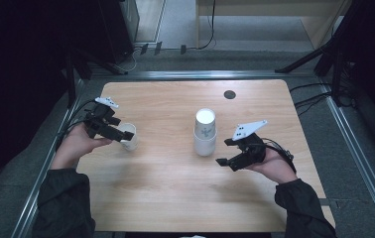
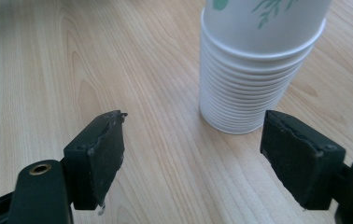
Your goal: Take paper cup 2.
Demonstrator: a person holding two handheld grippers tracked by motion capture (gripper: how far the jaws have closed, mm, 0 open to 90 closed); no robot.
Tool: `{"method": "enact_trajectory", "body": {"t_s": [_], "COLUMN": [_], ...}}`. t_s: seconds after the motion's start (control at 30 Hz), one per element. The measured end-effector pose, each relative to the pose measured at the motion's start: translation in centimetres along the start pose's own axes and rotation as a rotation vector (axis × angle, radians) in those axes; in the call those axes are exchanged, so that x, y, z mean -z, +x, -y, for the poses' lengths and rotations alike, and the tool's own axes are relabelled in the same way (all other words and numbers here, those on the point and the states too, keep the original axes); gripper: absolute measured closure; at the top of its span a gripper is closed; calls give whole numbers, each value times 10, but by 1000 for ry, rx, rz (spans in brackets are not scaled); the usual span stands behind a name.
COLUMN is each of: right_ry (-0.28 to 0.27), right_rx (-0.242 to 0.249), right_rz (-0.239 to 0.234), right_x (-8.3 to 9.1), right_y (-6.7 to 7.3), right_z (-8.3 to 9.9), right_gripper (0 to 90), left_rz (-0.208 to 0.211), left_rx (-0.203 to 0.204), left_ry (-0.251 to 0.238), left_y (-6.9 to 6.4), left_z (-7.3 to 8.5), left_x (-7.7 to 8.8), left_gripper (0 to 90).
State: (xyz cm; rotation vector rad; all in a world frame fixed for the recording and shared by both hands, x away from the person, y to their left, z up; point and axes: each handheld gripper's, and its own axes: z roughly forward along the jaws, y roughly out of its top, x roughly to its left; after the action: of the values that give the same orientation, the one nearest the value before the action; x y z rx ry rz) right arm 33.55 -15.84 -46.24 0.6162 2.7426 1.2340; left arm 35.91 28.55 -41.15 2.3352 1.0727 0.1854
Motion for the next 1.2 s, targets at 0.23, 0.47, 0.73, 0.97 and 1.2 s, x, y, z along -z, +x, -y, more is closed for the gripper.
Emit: {"method": "enact_trajectory", "body": {"t_s": [0.23, 0.47, 0.73, 0.97, 1.2], "right_ry": [-24, 7, 38, 105, 158], "right_rx": [-15, -43, -8, 44, 95], "right_rz": [-1, 1, -16, -51, -84], "right_x": [11, 21, 28, 20, 14], "right_y": [-12, -26, -41, -47, -50], "right_z": [-11, -25, -48, -71, -94], "right_gripper": [210, 242, 262, 317, 310], "left_rz": [37, 61, 105, 177, 186], "left_rx": [-43, -79, -103, -131, -154], "left_ry": [-9, -1, -16, -23, -20], "left_y": [-16, -31, -41, -53, -58], "left_z": [-7, -13, -16, -18, -19], "left_x": [-5, -13, -18, -25, -26], "left_gripper": [140, 140, 142, 142, 143]}}
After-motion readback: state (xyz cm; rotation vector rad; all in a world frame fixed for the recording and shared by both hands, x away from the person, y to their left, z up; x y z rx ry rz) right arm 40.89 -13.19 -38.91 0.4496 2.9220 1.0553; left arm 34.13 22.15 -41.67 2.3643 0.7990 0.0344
